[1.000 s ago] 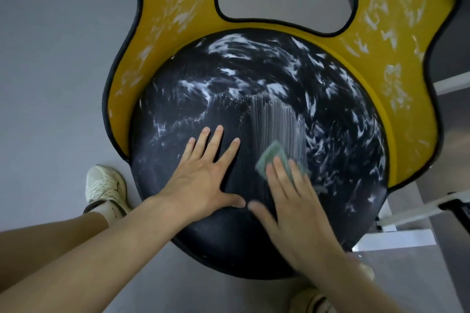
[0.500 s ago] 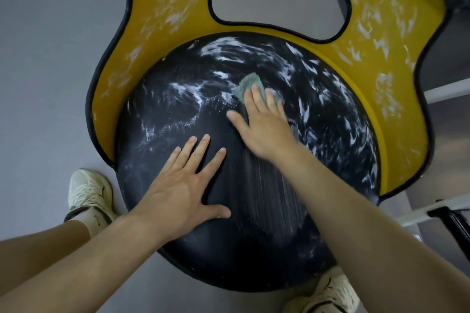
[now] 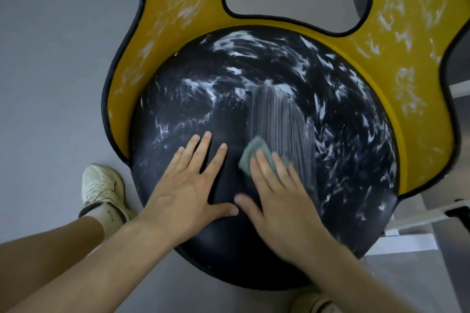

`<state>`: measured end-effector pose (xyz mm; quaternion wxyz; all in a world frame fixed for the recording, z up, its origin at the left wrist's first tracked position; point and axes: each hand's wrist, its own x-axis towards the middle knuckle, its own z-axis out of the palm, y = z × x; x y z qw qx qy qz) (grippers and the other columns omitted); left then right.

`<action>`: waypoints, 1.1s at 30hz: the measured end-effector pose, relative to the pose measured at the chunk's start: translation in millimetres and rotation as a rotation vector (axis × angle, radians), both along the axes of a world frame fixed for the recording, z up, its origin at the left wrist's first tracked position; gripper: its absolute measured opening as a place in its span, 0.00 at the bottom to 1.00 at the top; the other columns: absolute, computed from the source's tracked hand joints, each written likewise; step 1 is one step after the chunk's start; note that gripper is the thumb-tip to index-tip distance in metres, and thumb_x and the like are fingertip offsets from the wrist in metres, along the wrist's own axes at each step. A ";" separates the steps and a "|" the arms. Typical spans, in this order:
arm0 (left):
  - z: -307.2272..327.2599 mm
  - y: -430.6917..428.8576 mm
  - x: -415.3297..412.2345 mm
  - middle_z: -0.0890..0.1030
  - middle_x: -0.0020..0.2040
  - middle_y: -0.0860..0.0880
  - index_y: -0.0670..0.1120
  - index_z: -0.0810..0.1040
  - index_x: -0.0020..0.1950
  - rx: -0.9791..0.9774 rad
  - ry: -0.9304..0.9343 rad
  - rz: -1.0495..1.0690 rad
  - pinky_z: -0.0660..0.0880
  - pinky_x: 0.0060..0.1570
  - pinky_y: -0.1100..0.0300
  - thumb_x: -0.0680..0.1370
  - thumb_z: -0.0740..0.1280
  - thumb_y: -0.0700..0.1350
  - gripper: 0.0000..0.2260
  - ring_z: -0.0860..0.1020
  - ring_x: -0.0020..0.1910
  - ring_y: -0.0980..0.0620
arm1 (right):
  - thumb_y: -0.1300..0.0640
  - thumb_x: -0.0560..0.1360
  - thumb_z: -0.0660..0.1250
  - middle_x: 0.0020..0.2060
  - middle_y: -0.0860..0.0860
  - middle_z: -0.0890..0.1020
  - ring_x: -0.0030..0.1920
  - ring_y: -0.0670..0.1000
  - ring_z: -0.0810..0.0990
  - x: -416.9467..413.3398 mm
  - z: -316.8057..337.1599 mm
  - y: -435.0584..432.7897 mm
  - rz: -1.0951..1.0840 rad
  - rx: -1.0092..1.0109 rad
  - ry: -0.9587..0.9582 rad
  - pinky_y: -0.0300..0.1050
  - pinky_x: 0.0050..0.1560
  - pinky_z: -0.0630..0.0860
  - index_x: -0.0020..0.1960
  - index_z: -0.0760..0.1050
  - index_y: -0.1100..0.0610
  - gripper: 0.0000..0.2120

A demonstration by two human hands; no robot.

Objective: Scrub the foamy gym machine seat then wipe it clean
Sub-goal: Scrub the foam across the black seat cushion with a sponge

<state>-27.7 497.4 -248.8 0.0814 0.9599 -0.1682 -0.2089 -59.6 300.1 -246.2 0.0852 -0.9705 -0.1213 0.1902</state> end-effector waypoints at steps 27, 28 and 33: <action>-3.1 -5.5 12.8 0.24 0.77 0.47 0.55 0.28 0.79 0.022 0.026 0.038 0.31 0.77 0.49 0.69 0.57 0.78 0.53 0.24 0.76 0.48 | 0.45 0.86 0.40 0.82 0.49 0.39 0.81 0.52 0.35 111.9 -10.8 17.0 0.005 0.019 -0.062 0.54 0.80 0.36 0.83 0.39 0.54 0.29; -3.1 -6.8 13.6 0.24 0.77 0.47 0.55 0.28 0.79 0.032 0.031 0.035 0.31 0.77 0.48 0.70 0.57 0.77 0.54 0.24 0.75 0.48 | 0.47 0.86 0.41 0.82 0.49 0.39 0.81 0.52 0.35 135.6 -11.3 25.7 -0.005 0.024 -0.051 0.55 0.80 0.36 0.83 0.39 0.54 0.29; -2.7 -11.5 18.7 0.23 0.76 0.46 0.54 0.26 0.78 0.066 0.054 0.017 0.30 0.77 0.47 0.70 0.58 0.78 0.55 0.23 0.75 0.46 | 0.49 0.86 0.43 0.83 0.50 0.43 0.82 0.54 0.38 175.3 -8.7 45.5 0.005 0.032 -0.044 0.55 0.81 0.39 0.83 0.43 0.55 0.28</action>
